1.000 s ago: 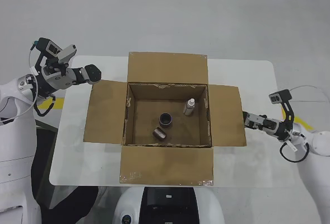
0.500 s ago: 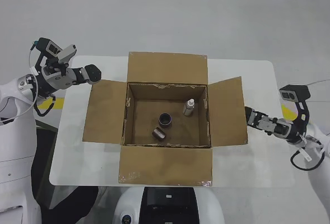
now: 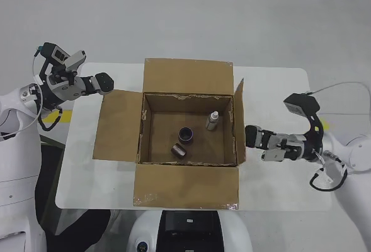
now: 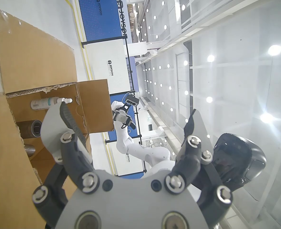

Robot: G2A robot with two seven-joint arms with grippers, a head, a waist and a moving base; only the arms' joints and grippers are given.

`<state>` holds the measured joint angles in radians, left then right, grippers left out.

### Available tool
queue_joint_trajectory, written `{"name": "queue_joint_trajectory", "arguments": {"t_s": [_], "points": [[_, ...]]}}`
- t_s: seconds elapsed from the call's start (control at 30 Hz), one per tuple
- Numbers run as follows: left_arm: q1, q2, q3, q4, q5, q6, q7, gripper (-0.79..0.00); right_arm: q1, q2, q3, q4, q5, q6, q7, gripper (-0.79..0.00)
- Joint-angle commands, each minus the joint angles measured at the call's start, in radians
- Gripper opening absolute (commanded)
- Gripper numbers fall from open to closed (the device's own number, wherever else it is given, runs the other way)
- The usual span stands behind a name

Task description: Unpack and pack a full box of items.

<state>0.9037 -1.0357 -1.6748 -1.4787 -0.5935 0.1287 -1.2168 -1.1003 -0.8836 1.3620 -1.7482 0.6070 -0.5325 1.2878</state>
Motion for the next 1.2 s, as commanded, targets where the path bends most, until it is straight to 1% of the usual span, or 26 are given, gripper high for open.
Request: {"name": "queue_joint_trajectory", "arguments": {"t_s": [0.0,0.13,0.2,0.3,0.53,0.67,0.83,1.03,1.17], "points": [[0.000,0.000,0.000,0.000,0.000,0.000,0.000,0.000,0.023,-0.001,-0.047,0.000,-0.030,-0.003,-0.003,0.000],[0.000,0.000,0.000,0.000,0.000,0.000,0.000,0.000,0.071,-0.006,-0.132,0.022,-0.123,-0.012,-0.012,0.000],[0.000,0.000,0.000,0.000,0.000,0.000,0.000,0.000,0.090,-0.007,-0.152,0.038,-0.195,-0.028,-0.028,0.000],[0.000,0.000,0.000,0.000,0.000,0.000,0.000,0.000,0.097,-0.010,-0.185,0.046,-0.244,-0.041,-0.041,0.000],[0.000,0.000,0.000,0.000,0.000,0.000,0.000,0.000,0.100,-0.020,-0.238,0.053,-0.303,-0.033,-0.078,0.000],[0.000,0.000,0.000,0.000,0.000,0.000,0.000,0.000,0.100,-0.022,-0.245,0.043,-0.299,-0.040,-0.090,0.000],[0.000,0.000,0.000,0.000,0.000,0.000,0.000,0.000,0.089,-0.016,-0.206,0.028,-0.236,-0.083,-0.087,0.000],[0.000,0.000,0.000,0.000,0.000,0.000,0.000,0.000,0.040,0.010,-0.063,0.045,-0.213,-0.117,-0.117,0.000],[0.000,0.000,0.000,0.000,0.000,0.000,0.000,0.000,0.000,0.023,0.014,0.096,-0.193,-0.112,-0.135,0.000]]}}
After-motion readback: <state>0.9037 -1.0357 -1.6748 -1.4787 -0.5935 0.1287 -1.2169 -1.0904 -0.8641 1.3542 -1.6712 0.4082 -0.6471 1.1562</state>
